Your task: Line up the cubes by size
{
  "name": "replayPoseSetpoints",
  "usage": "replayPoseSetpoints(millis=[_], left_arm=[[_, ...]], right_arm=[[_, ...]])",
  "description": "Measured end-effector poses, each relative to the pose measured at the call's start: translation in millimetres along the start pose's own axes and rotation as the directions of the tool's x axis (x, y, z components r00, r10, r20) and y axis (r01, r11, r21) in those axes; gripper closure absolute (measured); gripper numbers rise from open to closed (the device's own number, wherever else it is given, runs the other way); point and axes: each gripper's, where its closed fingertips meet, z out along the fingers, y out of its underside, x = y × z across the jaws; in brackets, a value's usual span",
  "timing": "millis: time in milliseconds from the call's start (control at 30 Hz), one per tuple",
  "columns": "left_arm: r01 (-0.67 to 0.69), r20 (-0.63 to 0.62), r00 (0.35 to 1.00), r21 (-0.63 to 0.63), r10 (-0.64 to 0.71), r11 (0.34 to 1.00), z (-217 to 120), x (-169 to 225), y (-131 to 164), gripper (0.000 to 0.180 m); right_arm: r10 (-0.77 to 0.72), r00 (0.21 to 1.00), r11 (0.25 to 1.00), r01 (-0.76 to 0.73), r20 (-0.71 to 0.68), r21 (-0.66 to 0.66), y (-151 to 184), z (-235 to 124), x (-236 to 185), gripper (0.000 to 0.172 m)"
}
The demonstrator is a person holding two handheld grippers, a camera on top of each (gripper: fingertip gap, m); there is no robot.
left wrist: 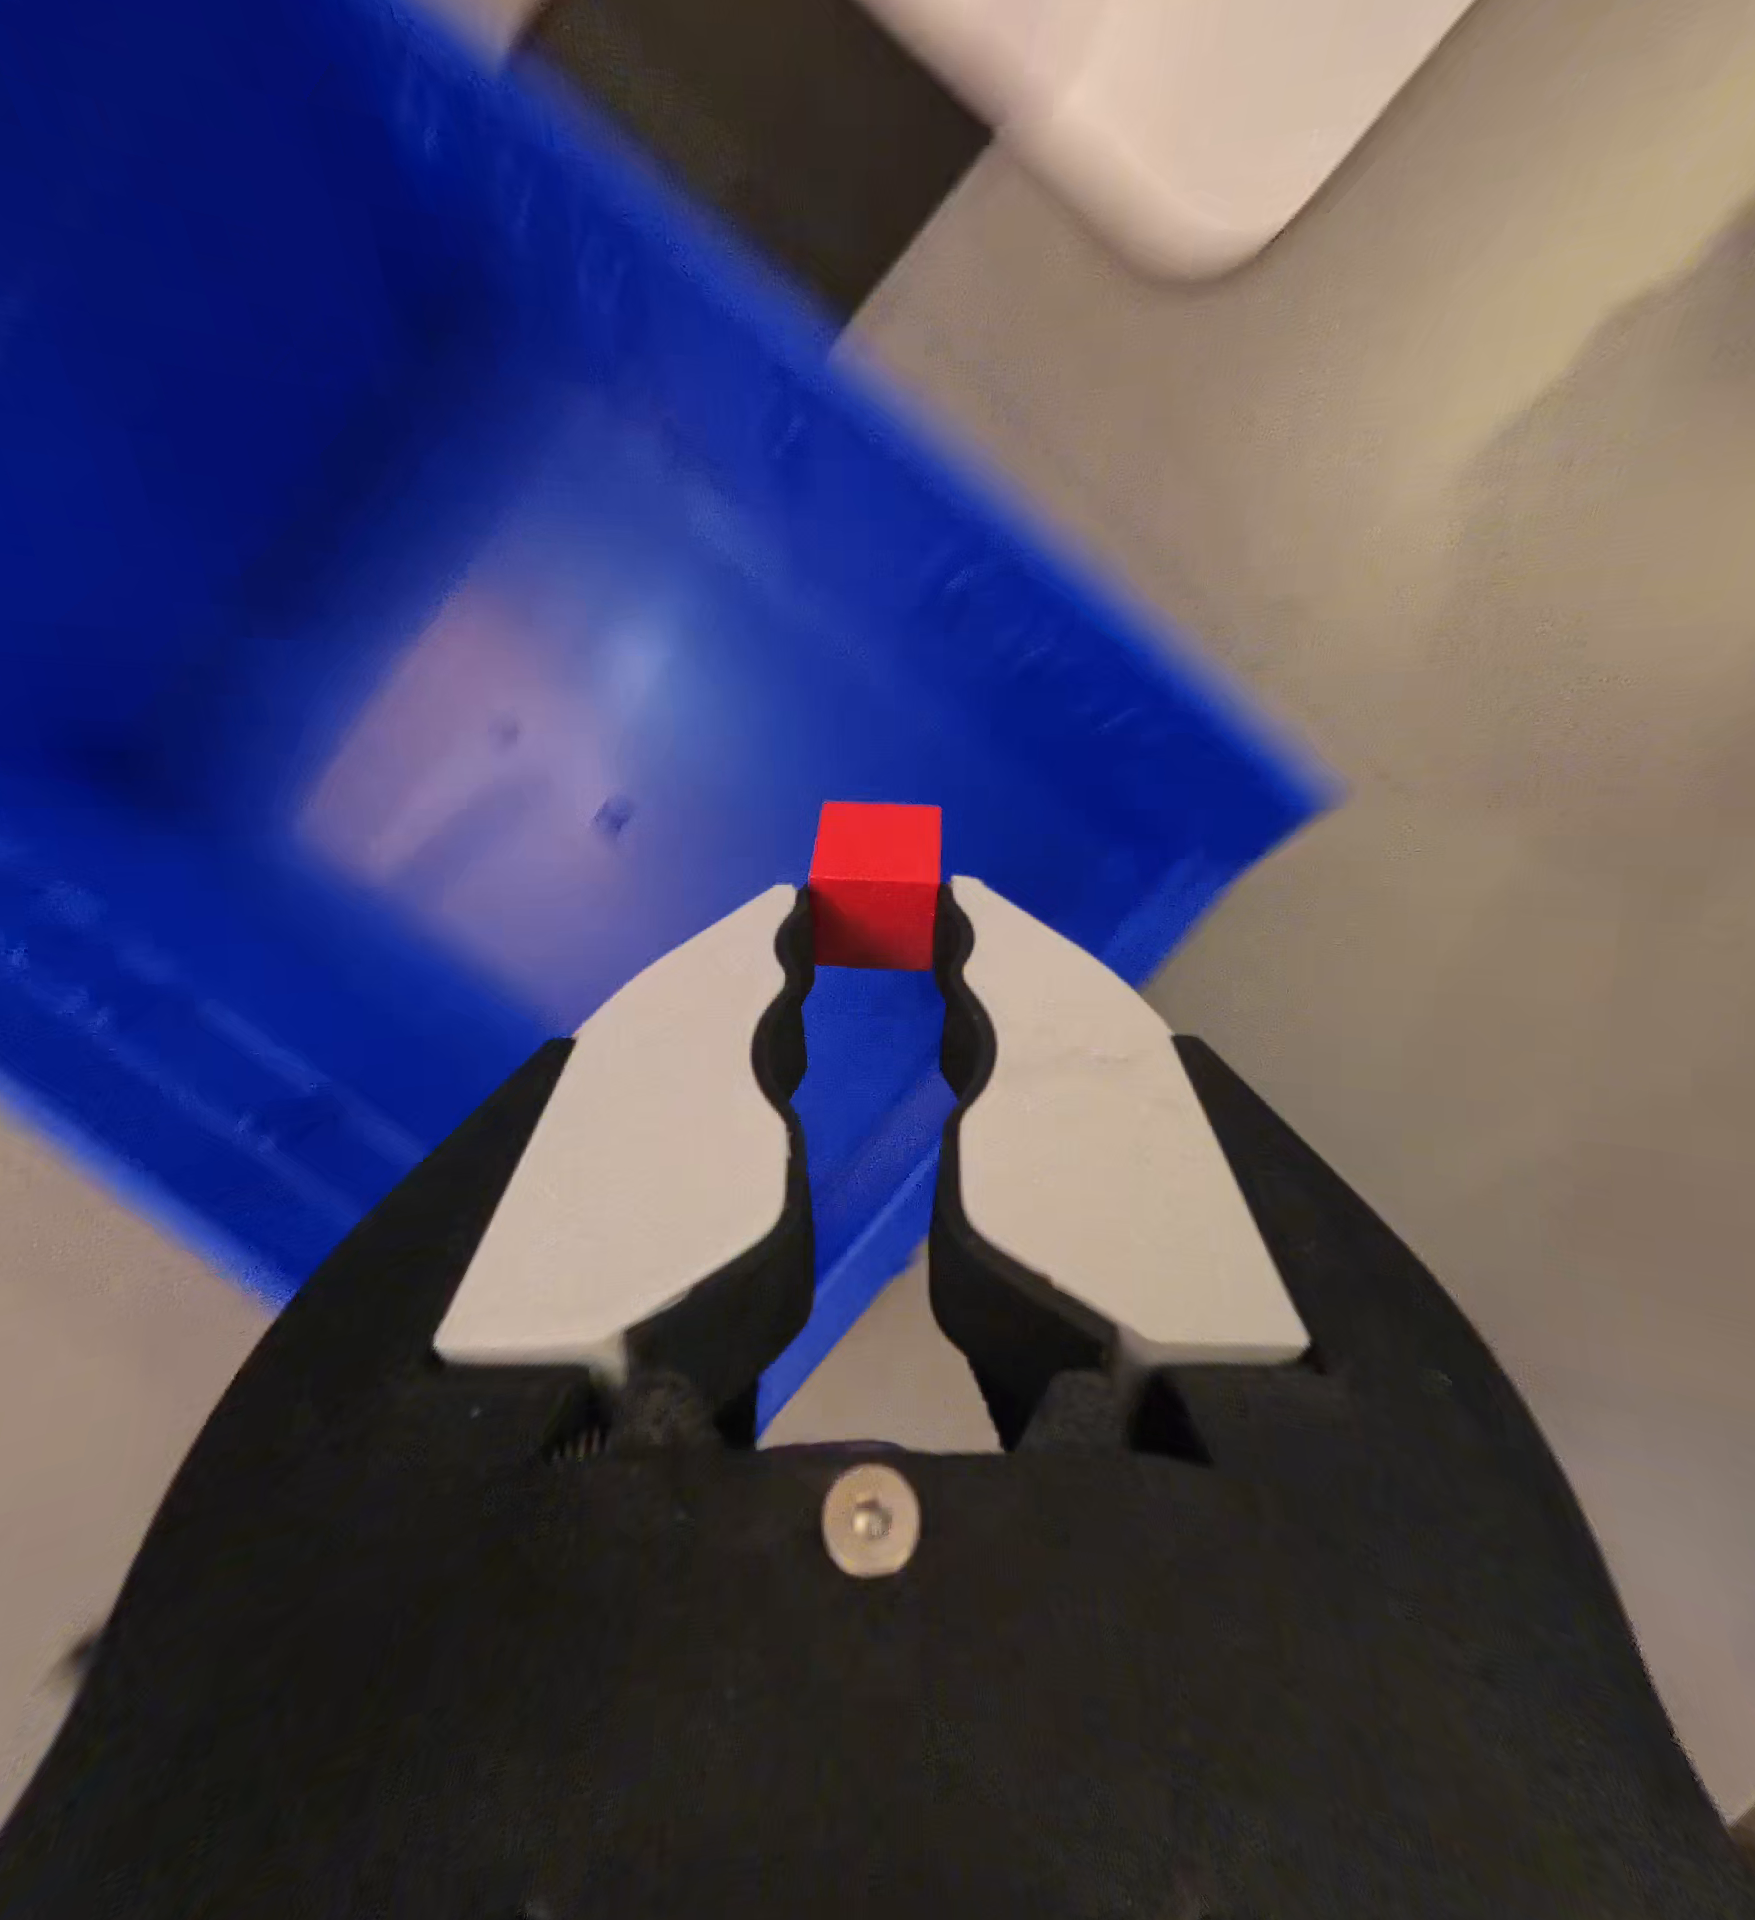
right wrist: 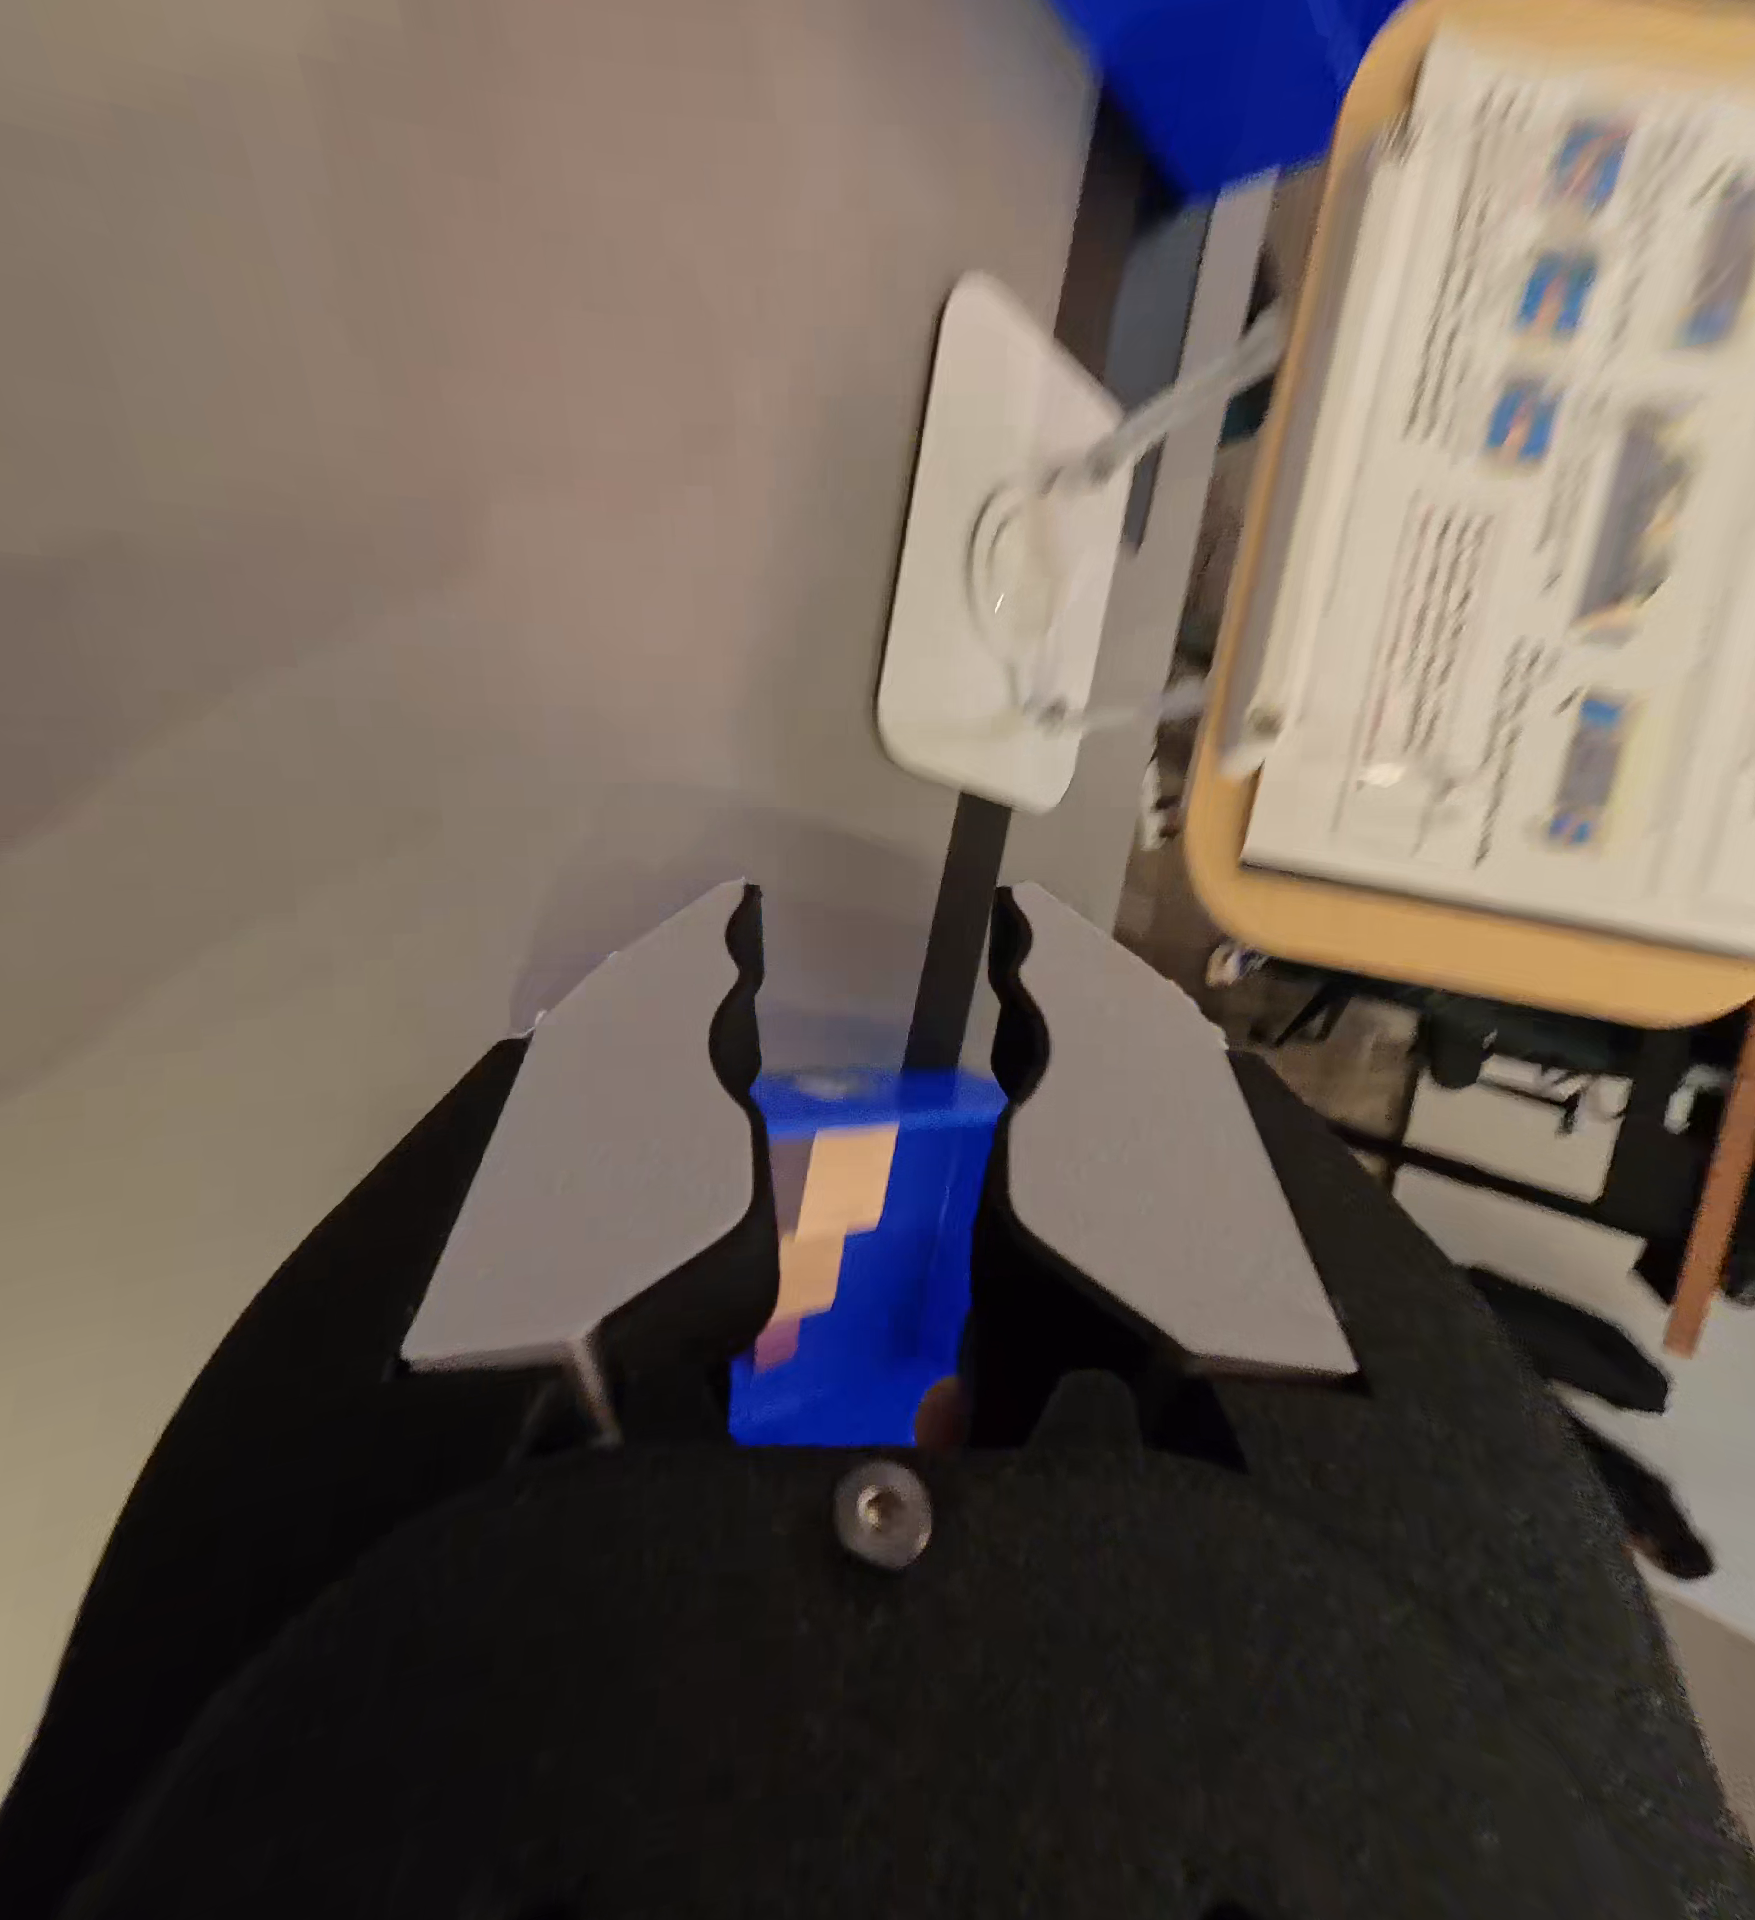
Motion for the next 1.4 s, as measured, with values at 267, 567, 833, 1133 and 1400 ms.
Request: replayPoseSetpoints(millis=[267, 567, 833, 1133, 1400], left_arm=[[0.059, -0.415, 0.888, 0.528, 0.197, 0.847, -56.3, 171.9, -110.2, 0.159], [0.17, -0.663, 0.653, 0.6, 0.367, 0.782, -51.4, 290.3, -152.6, 0.159], [0.197, -0.721, 0.543, 0.607, 0.43, 0.77, -47.3, 329.4, -165.5, 0.159], [0.231, -0.758, 0.466, 0.601, 0.455, 0.765, -44.6, 346.9, -170.3, 0.16], [0.151, -0.668, 0.599, 0.636, 0.442, 0.757, -35.3, 331.3, -173.4, 0.138]], right_arm=[[-0.013, 0.974, 0.924, 0.099, -0.227, 0.371, -126.0, 27.6, 20.2, 0.129], [-0.015, 0.934, 0.865, 0.192, -0.358, 0.463, -177.5, 42.4, 34.2, 0.131], [-0.045, 0.942, 0.857, 0.207, -0.332, 0.471, -175.7, 47.5, 22.9, 0.137], [-0.032, 0.944, 0.858, 0.195, -0.329, 0.475, -172.1, 38.0, 18.7, 0.15], [0.001, 0.963, 0.913, 0.109, -0.27, 0.392, -120.1, 13.6, 25.2, 0.15]])
